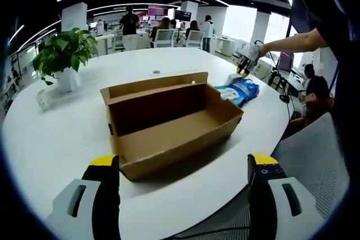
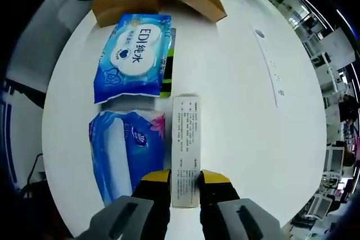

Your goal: Operate the shoe box by opening the lid, removing the specified soft item, and placing it in the target area until the item is outside and the box remains undamaged.

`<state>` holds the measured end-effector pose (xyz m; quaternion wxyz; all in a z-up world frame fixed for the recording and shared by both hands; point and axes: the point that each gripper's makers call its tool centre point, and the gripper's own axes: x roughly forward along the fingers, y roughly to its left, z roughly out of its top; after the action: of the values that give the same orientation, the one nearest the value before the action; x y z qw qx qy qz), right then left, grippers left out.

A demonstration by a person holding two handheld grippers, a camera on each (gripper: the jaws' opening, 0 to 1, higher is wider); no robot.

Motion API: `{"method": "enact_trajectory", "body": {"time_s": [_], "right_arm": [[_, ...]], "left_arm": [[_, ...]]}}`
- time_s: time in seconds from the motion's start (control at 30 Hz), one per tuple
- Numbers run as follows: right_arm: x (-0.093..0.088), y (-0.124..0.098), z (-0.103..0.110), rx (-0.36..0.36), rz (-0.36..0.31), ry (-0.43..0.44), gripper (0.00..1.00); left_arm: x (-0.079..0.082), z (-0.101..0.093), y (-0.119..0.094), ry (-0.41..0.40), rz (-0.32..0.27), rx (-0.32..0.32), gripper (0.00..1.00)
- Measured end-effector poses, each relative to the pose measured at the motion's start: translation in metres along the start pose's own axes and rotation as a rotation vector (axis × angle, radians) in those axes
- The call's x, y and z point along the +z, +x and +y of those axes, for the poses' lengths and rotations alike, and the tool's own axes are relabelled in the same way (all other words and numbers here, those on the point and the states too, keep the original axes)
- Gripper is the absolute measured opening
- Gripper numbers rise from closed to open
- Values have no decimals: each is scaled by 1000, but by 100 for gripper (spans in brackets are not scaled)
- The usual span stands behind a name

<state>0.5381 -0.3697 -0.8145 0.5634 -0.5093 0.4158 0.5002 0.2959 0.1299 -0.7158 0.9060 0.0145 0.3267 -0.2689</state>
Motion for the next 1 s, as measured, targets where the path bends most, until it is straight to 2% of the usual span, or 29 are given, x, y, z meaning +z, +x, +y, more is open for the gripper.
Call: {"method": "enact_trajectory", "body": {"time_s": [0.67,1.0], "right_arm": [[2,-2,-1,0,16,-36,15],[4,-5,-7,-36,17,-40,21]], "left_arm": [[-4,1,-1,-4,12,-6,98],[-7,5,-2,-11,9,-2,98]]}}
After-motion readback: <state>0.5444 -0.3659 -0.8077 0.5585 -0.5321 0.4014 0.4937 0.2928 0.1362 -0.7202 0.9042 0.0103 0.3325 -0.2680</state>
